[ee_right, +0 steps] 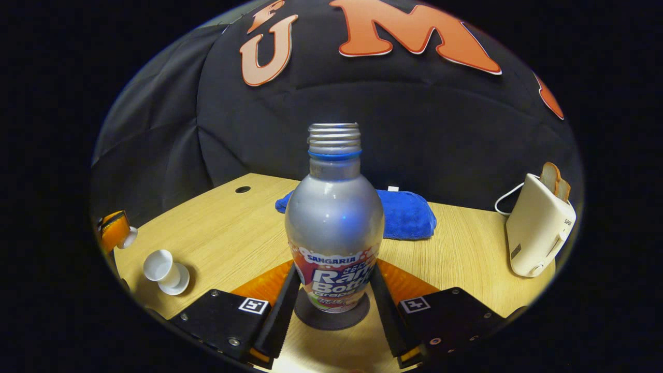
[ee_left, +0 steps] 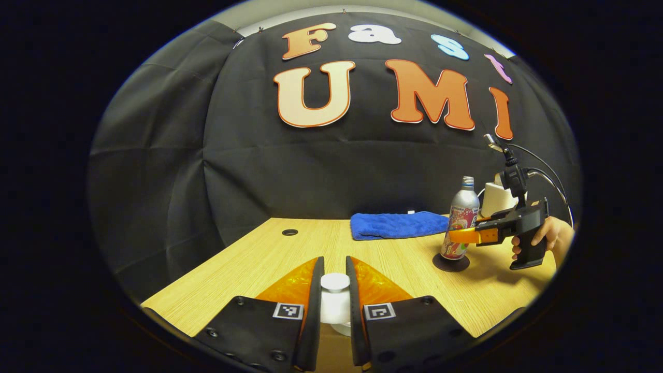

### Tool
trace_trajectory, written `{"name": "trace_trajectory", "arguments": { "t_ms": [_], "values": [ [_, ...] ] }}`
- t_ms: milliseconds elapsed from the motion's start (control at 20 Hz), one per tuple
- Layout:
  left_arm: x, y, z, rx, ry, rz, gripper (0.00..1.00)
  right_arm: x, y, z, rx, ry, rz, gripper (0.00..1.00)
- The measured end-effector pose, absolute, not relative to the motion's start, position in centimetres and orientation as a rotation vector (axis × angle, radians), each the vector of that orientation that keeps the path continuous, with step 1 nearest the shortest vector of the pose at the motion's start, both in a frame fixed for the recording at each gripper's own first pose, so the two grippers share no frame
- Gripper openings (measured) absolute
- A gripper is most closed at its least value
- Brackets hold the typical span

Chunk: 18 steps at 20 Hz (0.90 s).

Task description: Open the teacup lid with one hand, grasp the water bottle and pour water into the teacup with the other hand; after pouring, place the water bottle on the coaster and then close the teacup lid.

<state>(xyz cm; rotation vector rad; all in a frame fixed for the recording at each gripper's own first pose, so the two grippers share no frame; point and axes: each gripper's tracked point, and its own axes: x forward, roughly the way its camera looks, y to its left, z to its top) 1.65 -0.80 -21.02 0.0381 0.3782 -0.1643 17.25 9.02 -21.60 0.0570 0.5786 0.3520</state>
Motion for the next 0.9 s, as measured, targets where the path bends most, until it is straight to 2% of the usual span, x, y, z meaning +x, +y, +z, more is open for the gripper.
{"name": "trace_trajectory", "arguments": {
  "t_ms": [400,450,500,700,900],
  "values": [
    [2.2,-3.0,-22.8,-0.006,0.392,-0.2,0.29,16.7,9.0,-22.7,0.013,0.58,0.353,0.77],
    [2.1,-3.2,-23.3,-0.009,0.408,-0.202,0.31,16.8,9.0,-22.7,0.007,0.576,0.354,0.77],
    [2.1,-3.3,-24.0,-0.013,0.419,-0.204,0.29,16.7,9.0,-22.8,0.002,0.576,0.351,0.79],
    [2.1,-4.1,-24.8,-0.005,0.428,-0.215,0.29,16.1,9.0,-23.1,-0.026,0.574,0.368,0.83],
    [2.0,-4.4,-25.8,0.014,0.437,-0.218,0.29,14.5,9.0,-22.3,-0.02,0.576,0.394,0.94]
  ]
}}
